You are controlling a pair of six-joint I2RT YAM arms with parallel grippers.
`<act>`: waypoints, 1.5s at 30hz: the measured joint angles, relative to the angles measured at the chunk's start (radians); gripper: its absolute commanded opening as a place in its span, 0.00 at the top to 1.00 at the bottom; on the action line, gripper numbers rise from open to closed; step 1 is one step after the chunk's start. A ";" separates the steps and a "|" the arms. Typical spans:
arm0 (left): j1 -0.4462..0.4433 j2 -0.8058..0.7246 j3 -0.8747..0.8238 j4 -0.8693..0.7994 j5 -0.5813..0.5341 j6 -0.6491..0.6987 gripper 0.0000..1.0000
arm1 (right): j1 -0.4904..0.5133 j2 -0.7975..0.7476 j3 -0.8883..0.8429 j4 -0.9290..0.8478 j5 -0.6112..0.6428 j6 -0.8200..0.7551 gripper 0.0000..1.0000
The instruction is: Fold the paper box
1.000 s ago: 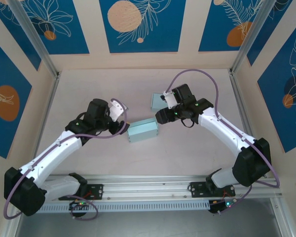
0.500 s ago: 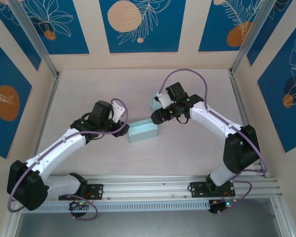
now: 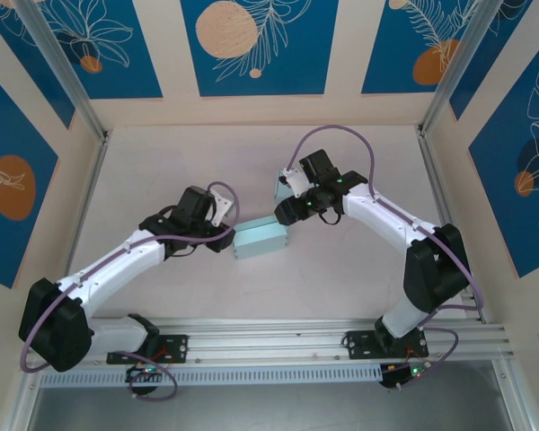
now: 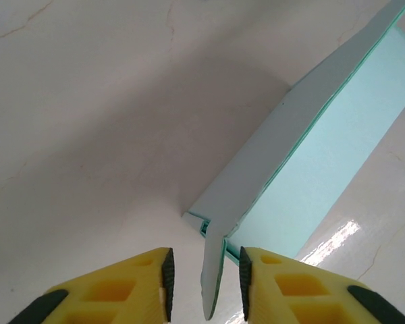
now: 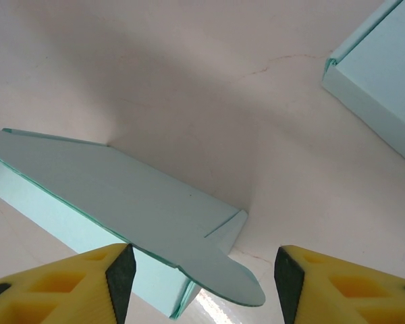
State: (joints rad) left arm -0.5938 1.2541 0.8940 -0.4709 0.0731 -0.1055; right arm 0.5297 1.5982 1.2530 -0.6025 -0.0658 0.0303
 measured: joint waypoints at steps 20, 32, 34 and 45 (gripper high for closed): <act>-0.012 0.047 -0.023 0.132 -0.031 -0.203 0.92 | 0.089 -0.018 -0.038 0.008 0.161 0.223 0.75; -0.014 0.047 -0.050 0.203 -0.063 -0.304 0.96 | 0.207 -0.018 -0.038 -0.012 0.410 0.361 0.85; -0.018 0.045 -0.053 0.206 -0.071 -0.312 0.98 | 0.221 -0.018 -0.038 -0.013 0.438 0.363 0.82; -0.034 0.029 -0.073 0.235 -0.130 -0.335 1.00 | 0.237 -0.008 0.021 -0.019 0.497 0.386 0.77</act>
State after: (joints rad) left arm -0.6277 1.2827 0.8211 -0.2359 -0.0570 -0.4404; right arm 0.7670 1.5902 1.2743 -0.6216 0.4316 0.4168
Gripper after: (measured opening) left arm 0.059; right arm 0.223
